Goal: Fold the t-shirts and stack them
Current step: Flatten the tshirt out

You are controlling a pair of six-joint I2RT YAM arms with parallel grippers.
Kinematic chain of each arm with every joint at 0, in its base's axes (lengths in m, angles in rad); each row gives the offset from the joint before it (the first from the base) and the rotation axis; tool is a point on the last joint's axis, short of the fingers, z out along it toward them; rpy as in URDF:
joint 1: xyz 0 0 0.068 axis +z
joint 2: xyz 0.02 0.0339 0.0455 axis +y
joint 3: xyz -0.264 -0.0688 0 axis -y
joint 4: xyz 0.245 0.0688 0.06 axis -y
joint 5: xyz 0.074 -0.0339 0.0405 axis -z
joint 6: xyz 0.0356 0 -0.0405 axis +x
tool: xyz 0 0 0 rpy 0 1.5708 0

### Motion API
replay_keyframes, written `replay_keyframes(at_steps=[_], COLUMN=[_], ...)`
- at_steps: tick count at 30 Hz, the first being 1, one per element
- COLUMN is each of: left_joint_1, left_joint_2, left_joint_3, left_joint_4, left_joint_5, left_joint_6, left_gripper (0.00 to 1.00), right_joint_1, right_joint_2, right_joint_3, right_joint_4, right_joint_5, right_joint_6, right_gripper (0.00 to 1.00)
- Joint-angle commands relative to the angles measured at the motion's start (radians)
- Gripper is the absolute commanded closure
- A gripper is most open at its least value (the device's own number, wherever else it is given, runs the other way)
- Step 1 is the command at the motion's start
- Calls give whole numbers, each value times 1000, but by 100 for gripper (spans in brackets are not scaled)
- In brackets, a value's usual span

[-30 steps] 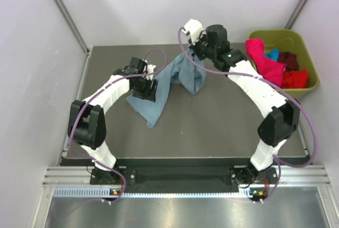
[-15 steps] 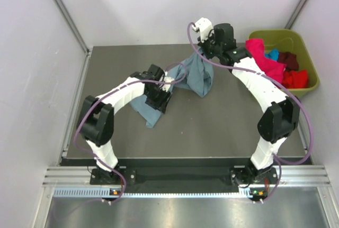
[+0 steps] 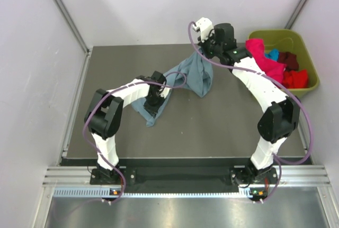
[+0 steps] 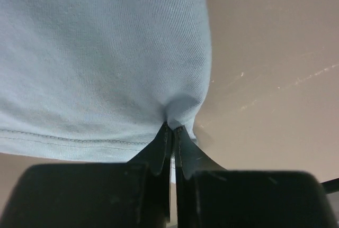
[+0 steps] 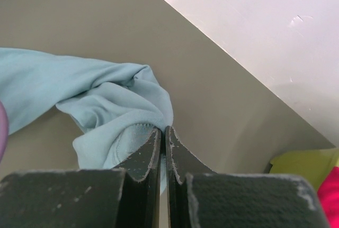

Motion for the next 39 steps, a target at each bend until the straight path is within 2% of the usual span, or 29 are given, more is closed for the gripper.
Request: replay_keyframes(at_steps=[1, 4, 10, 15, 23, 27, 31, 35, 39], left_joint_1=[4, 7, 9, 9, 36, 36, 36, 85, 220], left_joint_2=[-85, -208, -463, -601, -719, -752, -752, -651, -358], left_joint_3=[26, 40, 64, 89, 205, 172, 48, -103, 3], left_joint_4=[6, -3, 47, 52, -60, -72, 24, 261, 349], left_joint_5=[-67, -121, -225, -300, -262, -302, -359, -383, -266], left_joint_6=[9, 21, 136, 199, 249, 250, 268, 334, 290], left_gripper=[100, 100, 100, 100, 100, 100, 100, 100, 100], right_joint_1=[-28, -46, -115, -164, -175, -174, -175, -177, -189], right_joint_2=[-58, -129, -325, -512, -799, -900, -910, -784, -514], right_joint_3=[0, -50, -184, -326, -426, -497, -598, -659, -604], right_joint_4=[47, 47, 75, 78, -75, -146, -96, 25, 154], right_joint_5=[7, 22, 13, -10, -111, -123, -111, -103, -106], right_joint_6=[19, 25, 47, 100, 175, 168, 172, 183, 179], right_gripper=[100, 100, 100, 100, 100, 100, 100, 100, 100])
